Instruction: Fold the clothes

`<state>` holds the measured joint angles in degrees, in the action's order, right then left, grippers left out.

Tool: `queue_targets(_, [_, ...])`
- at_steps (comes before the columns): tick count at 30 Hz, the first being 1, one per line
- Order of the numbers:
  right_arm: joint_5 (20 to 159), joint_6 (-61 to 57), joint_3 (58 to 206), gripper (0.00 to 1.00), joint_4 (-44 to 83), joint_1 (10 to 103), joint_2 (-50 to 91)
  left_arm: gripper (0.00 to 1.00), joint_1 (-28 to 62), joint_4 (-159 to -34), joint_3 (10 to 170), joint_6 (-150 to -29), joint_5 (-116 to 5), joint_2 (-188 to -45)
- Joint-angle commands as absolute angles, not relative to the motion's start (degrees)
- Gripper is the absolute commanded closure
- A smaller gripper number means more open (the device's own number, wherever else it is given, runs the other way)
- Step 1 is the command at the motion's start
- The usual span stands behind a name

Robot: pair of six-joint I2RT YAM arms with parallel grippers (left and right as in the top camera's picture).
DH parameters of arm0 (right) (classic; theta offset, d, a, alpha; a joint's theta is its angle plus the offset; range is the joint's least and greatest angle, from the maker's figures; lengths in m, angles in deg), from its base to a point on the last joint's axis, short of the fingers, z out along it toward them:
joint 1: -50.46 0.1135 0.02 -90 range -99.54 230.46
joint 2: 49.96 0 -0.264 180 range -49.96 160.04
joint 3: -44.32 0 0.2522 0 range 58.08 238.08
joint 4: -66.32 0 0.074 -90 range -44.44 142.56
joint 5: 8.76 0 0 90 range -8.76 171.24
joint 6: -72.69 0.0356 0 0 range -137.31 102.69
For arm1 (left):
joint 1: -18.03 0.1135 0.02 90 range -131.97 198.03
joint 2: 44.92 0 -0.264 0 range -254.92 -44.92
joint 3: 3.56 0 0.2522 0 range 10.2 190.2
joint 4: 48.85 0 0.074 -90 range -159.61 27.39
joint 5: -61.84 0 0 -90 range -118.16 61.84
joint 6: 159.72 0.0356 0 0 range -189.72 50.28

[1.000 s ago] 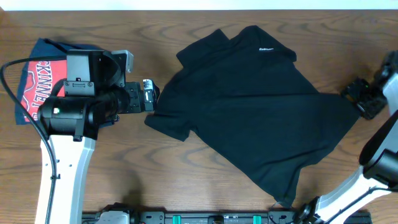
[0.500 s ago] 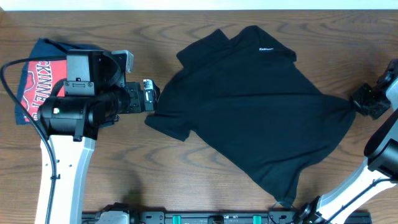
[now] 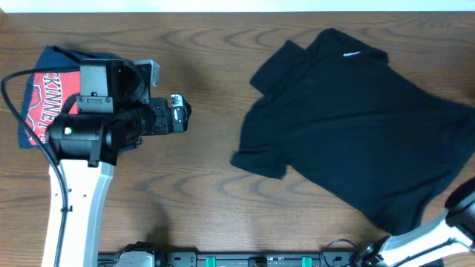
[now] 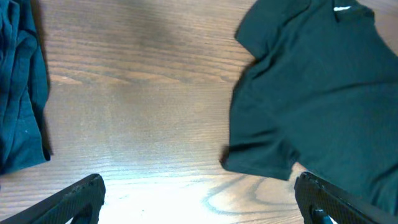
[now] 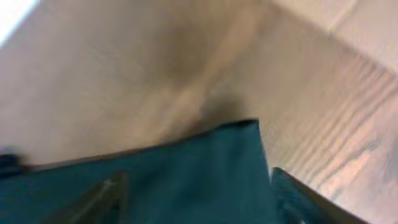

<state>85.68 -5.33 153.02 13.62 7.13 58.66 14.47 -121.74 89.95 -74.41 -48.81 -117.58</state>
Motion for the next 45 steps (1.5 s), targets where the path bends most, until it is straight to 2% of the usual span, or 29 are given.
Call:
queue_targets(1, [95.08, -6.64, 153.34, 0.26, 11.64, 7.98, 57.66, 0.02, 14.10, -122.11, 89.12, -74.50, -49.16, -119.20])
queue_targets(6, [107.89, -6.66, 153.32, 0.31, 6.30, 9.27, 56.30, 0.03, 10.85, -121.68, 86.41, -72.99, -49.13, -123.07])
queue_targets(10, [113.46, -6.72, 153.32, 0.32, 2.96, 10.80, 52.98, 0.19, 6.28, -121.20, 85.64, -70.82, -48.46, -128.88])
queue_targets(12, [114.58, -7.64, 153.32, 0.31, 0.53, 11.90, 49.92, 0.20, 3.72, -119.91, 85.36, -70.85, -46.60, -133.05])
queue_targets(19, [109.92, -7.75, 153.30, 0.23, -10.02, 17.65, 40.22, 0.20, -3.99, -112.69, 85.36, -70.82, -46.95, -148.07])
queue_targets(26, [105.22, -6.62, 151.81, 0.23, -15.23, 20.55, 39.30, 0.22, -8.65, -110.33, 85.36, -70.85, -46.95, -157.80])
queue_targets(29, [105.09, -6.64, 150.42, 0.23, -15.12, 20.53, 39.32, 0.35, -10.22, -110.40, 85.36, -70.89, -46.99, -160.79])
queue_targets(31, [104.98, -6.64, 149.59, 0.23, -14.57, 20.53, 39.32, 0.49, -11.25, -110.47, 85.36, -70.89, -46.99, -162.21])
queue_targets(35, [104.98, -6.64, 147.68, 0.23, -13.63, 20.53, 39.32, 0.90, -12.17, -111.45, 85.34, -70.89, -46.95, -162.91])
queue_targets(36, [104.98, -6.64, 146.98, 0.23, -13.32, 20.53, 39.32, 0.94, -12.15, -112.26, 85.36, -70.89, -46.95, -162.87])
queue_targets(39, [105.01, -6.59, 144.51, 0.23, -11.84, 20.55, 39.32, 0.94, -10.95, -115.40, 85.44, -73.29, -43.63, -162.76])
queue_targets(45, [105.01, -5.57, 137.06, 0.24, -7.73, 20.55, 39.32, 0.94, -4.04, -124.56, 85.44, -85.12, -28.26, -161.42])
